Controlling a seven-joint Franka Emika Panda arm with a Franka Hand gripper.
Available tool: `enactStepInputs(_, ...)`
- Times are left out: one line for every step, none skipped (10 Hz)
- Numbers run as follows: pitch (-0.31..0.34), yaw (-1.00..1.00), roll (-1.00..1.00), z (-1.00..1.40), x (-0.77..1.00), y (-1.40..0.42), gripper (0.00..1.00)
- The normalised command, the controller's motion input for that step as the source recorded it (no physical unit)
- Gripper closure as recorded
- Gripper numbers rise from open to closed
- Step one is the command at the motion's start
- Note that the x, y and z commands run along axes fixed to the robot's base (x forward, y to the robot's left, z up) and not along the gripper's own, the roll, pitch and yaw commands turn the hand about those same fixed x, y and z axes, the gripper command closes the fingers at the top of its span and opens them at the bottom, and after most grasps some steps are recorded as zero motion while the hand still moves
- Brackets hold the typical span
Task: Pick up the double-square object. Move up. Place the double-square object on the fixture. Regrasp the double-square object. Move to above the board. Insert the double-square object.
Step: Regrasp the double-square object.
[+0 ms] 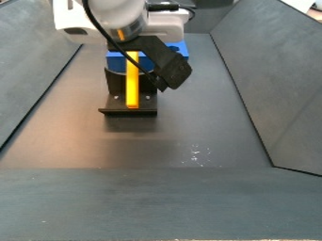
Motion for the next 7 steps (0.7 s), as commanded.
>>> enactStepInputs(0.012, -0.01, 0.04, 1.00, -0.01, 0.00, 0.00)
enactStepInputs(0.026, 0.00, 0.04, 1.00, -0.02, 0.01, 0.00)
enactStepInputs(0.035, 0.01, 0.04, 1.00, -0.03, 0.01, 0.00)
enactStepInputs(0.049, 0.01, 0.04, 1.00, -0.03, 0.01, 0.00)
enactStepInputs(0.062, 0.00, 0.04, 1.00, -0.03, 0.01, 0.00)
enactStepInputs(0.069, -0.01, 0.04, 0.86, -0.03, 0.01, 0.00)
enactStepInputs(0.075, -0.02, 0.04, 0.65, -0.03, 0.01, 0.00)
